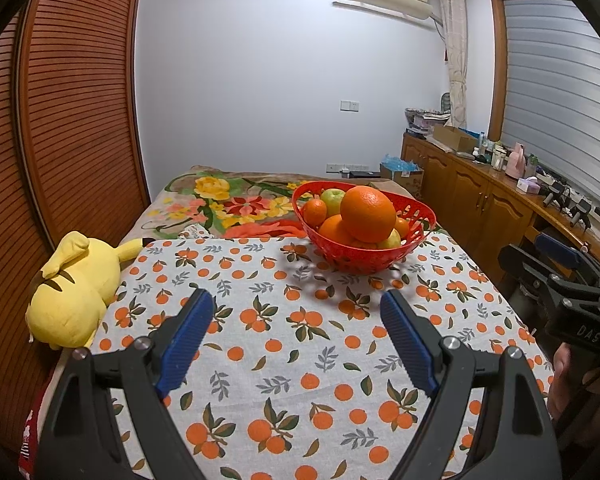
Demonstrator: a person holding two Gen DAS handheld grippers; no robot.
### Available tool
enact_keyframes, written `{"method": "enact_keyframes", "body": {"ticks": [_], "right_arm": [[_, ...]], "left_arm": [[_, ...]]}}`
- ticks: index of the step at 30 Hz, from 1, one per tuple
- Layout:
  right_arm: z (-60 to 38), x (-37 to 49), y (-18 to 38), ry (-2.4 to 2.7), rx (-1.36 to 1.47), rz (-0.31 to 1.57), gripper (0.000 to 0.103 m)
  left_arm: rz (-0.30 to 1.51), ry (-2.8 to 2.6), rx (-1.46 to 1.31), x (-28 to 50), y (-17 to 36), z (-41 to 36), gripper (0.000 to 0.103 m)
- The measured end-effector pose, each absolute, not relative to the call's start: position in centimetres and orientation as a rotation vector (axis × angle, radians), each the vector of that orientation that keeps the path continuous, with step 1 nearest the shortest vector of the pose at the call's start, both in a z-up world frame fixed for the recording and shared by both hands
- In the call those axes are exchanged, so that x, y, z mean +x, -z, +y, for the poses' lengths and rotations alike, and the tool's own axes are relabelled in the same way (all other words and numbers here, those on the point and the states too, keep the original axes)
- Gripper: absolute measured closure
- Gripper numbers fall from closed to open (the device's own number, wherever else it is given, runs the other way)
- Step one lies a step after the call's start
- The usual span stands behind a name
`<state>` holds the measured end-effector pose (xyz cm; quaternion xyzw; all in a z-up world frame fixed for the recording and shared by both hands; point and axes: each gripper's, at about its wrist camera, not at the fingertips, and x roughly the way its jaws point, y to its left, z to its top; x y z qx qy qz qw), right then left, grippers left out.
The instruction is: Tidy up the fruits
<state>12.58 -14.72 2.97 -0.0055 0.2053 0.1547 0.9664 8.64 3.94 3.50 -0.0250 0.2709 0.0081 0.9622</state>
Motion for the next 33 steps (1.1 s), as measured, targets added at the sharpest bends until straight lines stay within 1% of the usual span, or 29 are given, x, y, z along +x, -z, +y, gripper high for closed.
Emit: {"method": "enact_keyframes", "body": {"ticks": [33], "right_arm": [[-14.37,12.45,-2.99,-0.316,-0.013,0.415,0.0]], "left_arm": [[0.535,-0.015,-0.042,8.01,-3.94,3.98,0.017]]}}
